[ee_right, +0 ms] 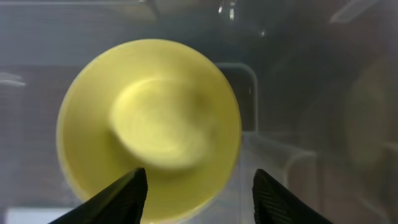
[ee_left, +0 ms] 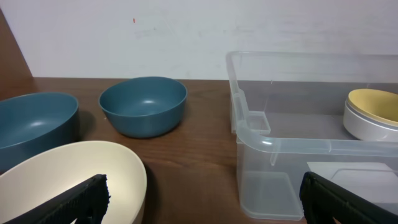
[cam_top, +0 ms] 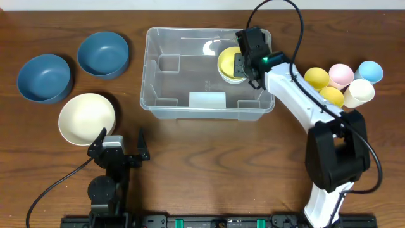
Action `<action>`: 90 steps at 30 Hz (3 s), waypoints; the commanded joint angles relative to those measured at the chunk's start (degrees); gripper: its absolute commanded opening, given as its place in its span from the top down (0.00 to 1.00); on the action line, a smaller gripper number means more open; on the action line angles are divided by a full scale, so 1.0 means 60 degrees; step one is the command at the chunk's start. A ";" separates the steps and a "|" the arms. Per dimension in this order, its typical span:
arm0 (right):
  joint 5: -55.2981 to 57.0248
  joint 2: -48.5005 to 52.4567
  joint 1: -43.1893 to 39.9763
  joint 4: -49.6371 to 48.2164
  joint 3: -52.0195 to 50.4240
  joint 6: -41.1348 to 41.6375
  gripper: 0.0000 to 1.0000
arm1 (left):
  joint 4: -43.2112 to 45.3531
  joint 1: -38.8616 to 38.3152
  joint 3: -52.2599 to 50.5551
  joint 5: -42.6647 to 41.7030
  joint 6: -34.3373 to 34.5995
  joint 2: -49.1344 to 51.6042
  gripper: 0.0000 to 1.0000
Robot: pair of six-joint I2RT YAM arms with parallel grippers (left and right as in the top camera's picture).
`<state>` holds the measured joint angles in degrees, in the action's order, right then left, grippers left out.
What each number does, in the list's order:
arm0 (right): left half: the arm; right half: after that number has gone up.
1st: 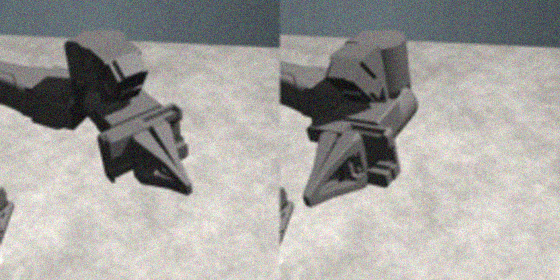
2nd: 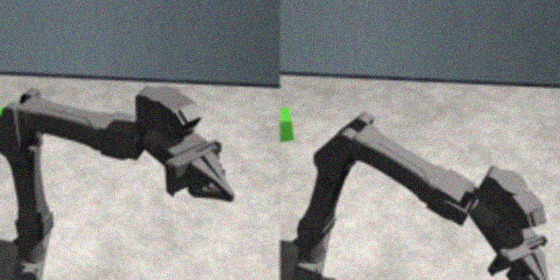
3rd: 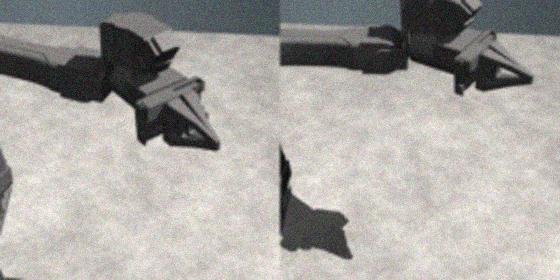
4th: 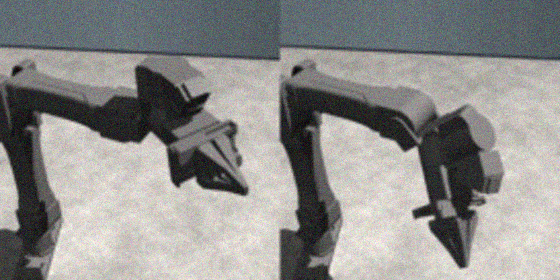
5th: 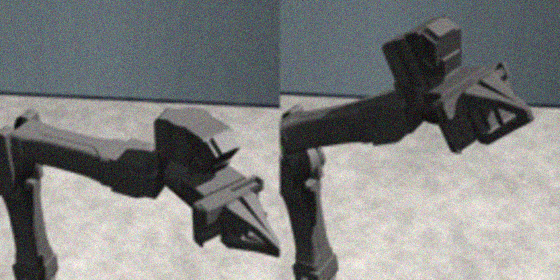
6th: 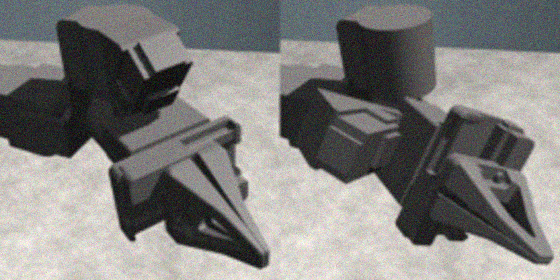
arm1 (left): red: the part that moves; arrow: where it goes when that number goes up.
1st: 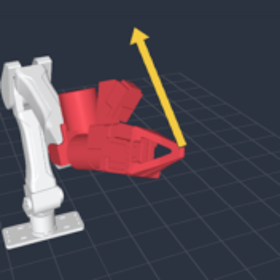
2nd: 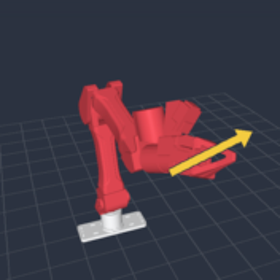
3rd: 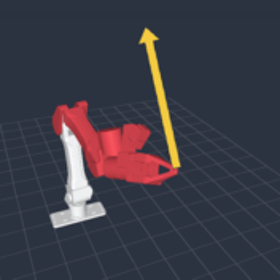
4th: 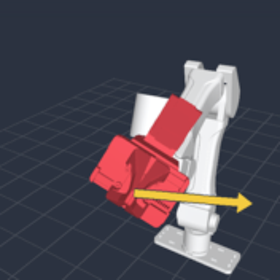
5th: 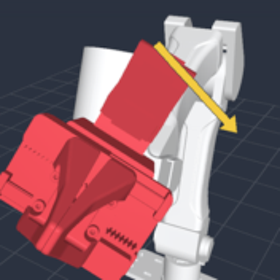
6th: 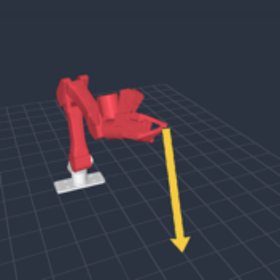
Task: Pack container
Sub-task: 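Carry the yellow bowl and stack it onto the bowls in container, then move the right gripper to the yellow cups and grasp one, then carry the yellow cup into the container and release it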
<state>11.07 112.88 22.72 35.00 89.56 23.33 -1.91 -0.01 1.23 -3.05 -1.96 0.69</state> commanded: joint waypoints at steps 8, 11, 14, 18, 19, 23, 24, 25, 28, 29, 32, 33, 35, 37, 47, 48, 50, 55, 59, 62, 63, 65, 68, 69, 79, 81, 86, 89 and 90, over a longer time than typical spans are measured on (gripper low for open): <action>-0.0168 -0.2874 -0.0459 0.3705 0.2328 0.0000 0.31 | -0.0321 0.0055 -0.0164 -0.0029 -0.0127 -0.0011 0.02; -0.0168 -0.3654 -0.1144 0.4962 0.2393 0.0346 0.30 | -0.0321 0.0055 -0.0164 -0.0029 -0.0131 -0.0011 0.02; -0.0157 -0.4229 -0.2157 0.6360 0.2390 0.0769 0.30 | -0.0321 0.0055 -0.0164 -0.0029 -0.0127 -0.0011 0.02; -0.0171 -0.4448 -0.3858 0.7803 0.2357 0.1002 0.27 | -0.0321 0.0055 -0.0164 -0.0029 -0.0127 -0.0011 0.02; -0.0178 -0.4441 -0.4200 0.7952 0.2299 0.1002 0.27 | -0.0321 0.0055 -0.0164 -0.0029 -0.0127 -0.0011 0.02; -0.0251 -0.4437 -0.5359 0.7821 0.1636 0.0998 0.28 | -0.0321 0.0055 -0.0164 -0.0029 -0.0127 -0.0011 0.02; -0.0255 -0.4437 -0.5566 0.7628 0.1377 0.1002 0.28 | -0.0321 0.0055 -0.0164 -0.0029 -0.0131 -0.0011 0.02; -0.0255 -0.4437 -0.5756 0.7413 0.1118 0.1002 0.28 | -0.0321 0.0055 -0.0164 -0.0029 -0.0127 -0.0011 0.02; -0.0565 -0.4437 -0.6193 0.6553 0.0200 0.0998 0.29 | -0.0324 0.0055 -0.0164 -0.0029 -0.0127 -0.0011 0.02; -0.0725 -0.4437 -0.6339 0.6156 -0.0208 0.0994 0.29 | -0.0321 0.0055 -0.0164 -0.0029 -0.0127 -0.0011 0.02; -0.1133 -0.4437 -0.6601 0.5089 -0.1260 0.0991 0.31 | -0.0321 0.0055 -0.0164 -0.0029 -0.0127 -0.0011 0.02; -0.1282 -0.4430 -0.6655 0.4717 -0.1606 0.0991 0.32 | -0.0321 0.0055 -0.0164 -0.0029 -0.0127 -0.0011 0.02; -0.1585 -0.4408 -0.6728 0.3916 -0.2317 0.0991 0.32 | -0.0321 0.0055 -0.0164 -0.0029 -0.0127 -0.0011 0.02; -0.1781 -0.4371 -0.6732 0.3093 -0.2998 0.0994 0.33 | -0.0321 0.0055 -0.0164 -0.0029 -0.0127 -0.0011 0.02; -0.1993 -0.3996 -0.6725 0.0732 -0.5173 0.1002 0.38 | -0.0321 0.0055 -0.0164 -0.0029 -0.0127 -0.0011 0.02; -0.1993 -0.3952 -0.6725 0.0601 -0.5315 0.1002 0.39 | -0.0321 0.0055 -0.0164 -0.0029 -0.0127 -0.0011 0.02; -0.1993 -0.3858 -0.6732 0.0317 -0.5584 0.0998 0.43 | -0.0321 0.0055 -0.0164 -0.0033 -0.0131 -0.0011 0.02; -0.1916 -0.3701 -0.6732 -0.0007 -0.5829 0.0998 0.52 | -0.0321 0.0055 -0.0164 -0.0029 -0.0127 -0.0011 0.02; -0.1749 -0.3606 -0.6732 -0.0211 -0.5829 0.0973 0.57 | -0.0321 0.0055 -0.0164 -0.0029 -0.0127 -0.0011 0.02; -0.1738 -0.3606 -0.6732 -0.0291 -0.5829 0.0900 0.73 | -0.0321 0.0055 -0.0164 -0.0029 -0.0127 -0.0011 0.02; -0.1734 -0.3606 -0.6732 -0.0310 -0.5829 0.0874 0.80 | -0.0321 0.0055 -0.0164 -0.0029 -0.0127 -0.0011 0.02; -0.1734 -0.3606 -0.6732 -0.0328 -0.5829 0.0776 0.93 | -0.0321 0.0055 -0.0164 -0.0033 -0.0131 -0.0011 0.02; -0.1657 -0.3606 -0.6732 -0.0324 -0.5829 0.0656 0.99 | -0.0321 0.0055 -0.0164 -0.0029 -0.0127 -0.0011 0.02; -0.1657 -0.3606 -0.6732 -0.0310 -0.5829 0.0616 0.99 | -0.0321 0.0055 -0.0164 -0.0029 -0.0127 -0.0011 0.02; -0.2532 -0.4277 -0.6550 0.1228 -0.5770 -0.0164 0.99 | -0.0321 0.0055 -0.0164 -0.0029 -0.0127 -0.0011 0.02; -0.3224 -0.4852 -0.6473 0.1945 -0.5628 -0.0561 0.99 | -0.0321 0.0055 -0.0164 -0.0029 -0.0131 -0.0011 0.02; -0.4870 -0.6583 -0.6309 0.4302 -0.4656 -0.1716 0.99 | -0.0321 0.0055 -0.0164 -0.0029 -0.0127 -0.0011 0.02; -0.5209 -0.7577 -0.6007 0.5282 -0.3767 -0.2167 0.99 | -0.0321 0.0055 -0.0164 -0.0029 -0.0131 -0.0011 0.02; -0.5198 -0.7894 -0.5792 0.5548 -0.3377 -0.2197 0.99 | -0.0321 0.0055 -0.0164 -0.0029 -0.0127 -0.0011 0.02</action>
<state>-14.90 71.02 -14.57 66.28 63.22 15.18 -1.91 -0.01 1.23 -3.05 -1.96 0.71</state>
